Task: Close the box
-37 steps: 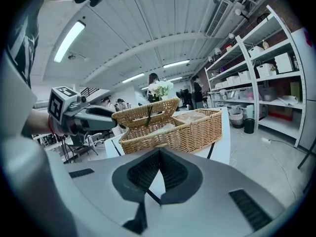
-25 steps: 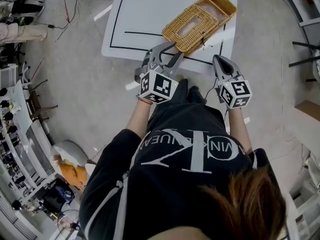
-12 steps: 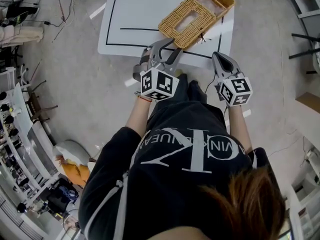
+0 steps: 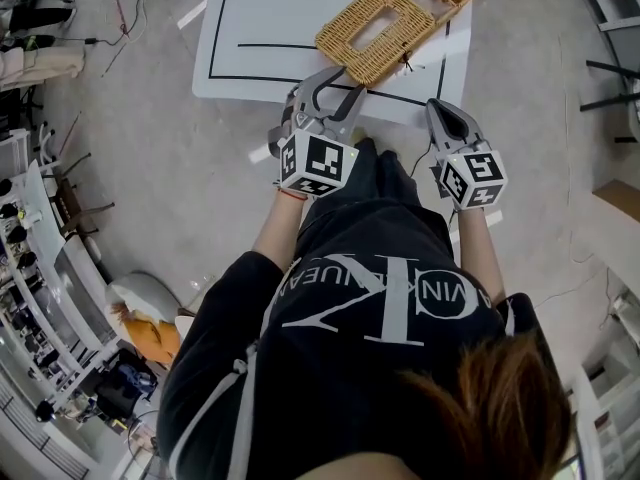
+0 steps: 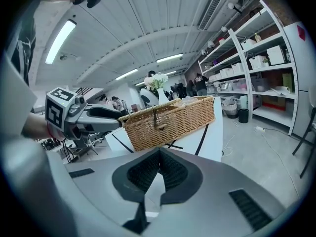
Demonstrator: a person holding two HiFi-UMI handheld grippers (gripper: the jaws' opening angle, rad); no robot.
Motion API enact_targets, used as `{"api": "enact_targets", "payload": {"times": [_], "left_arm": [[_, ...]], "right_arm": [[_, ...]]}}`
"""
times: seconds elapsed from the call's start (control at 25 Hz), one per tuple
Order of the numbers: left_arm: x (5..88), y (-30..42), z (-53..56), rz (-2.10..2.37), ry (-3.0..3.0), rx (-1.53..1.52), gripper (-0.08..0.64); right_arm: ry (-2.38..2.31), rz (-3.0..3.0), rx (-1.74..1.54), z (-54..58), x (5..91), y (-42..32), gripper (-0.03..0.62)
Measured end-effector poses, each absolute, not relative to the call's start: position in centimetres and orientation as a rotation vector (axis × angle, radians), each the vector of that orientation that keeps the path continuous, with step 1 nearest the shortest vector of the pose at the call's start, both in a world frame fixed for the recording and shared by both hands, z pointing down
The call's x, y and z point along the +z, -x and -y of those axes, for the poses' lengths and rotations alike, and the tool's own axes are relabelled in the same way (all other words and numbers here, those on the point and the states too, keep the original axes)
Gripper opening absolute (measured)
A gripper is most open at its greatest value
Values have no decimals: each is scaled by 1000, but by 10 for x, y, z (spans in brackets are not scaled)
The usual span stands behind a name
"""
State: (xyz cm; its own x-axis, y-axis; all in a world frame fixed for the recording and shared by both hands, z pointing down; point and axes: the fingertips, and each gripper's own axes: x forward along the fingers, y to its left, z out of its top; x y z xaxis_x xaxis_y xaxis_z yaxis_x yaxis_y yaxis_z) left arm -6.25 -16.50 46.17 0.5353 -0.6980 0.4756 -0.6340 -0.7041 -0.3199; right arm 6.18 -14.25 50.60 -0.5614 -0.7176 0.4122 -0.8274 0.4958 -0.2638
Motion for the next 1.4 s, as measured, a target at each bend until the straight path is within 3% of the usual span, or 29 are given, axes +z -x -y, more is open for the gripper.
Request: {"api": "enact_targets", "payload": {"times": [0.4, 1.08, 1.4], "left_arm": [[454, 87, 163, -1420, 2840, -657, 139], [429, 140, 190, -1725, 2776, -432, 13], [422, 157, 202, -1794, 2757, -352, 11]], "right_arm": [[-1292, 2509, 628, 142, 504, -58, -2], [-1303, 2546, 543, 166, 480, -55, -2], [-1357, 2552, 507, 182, 466, -64, -2]]}}
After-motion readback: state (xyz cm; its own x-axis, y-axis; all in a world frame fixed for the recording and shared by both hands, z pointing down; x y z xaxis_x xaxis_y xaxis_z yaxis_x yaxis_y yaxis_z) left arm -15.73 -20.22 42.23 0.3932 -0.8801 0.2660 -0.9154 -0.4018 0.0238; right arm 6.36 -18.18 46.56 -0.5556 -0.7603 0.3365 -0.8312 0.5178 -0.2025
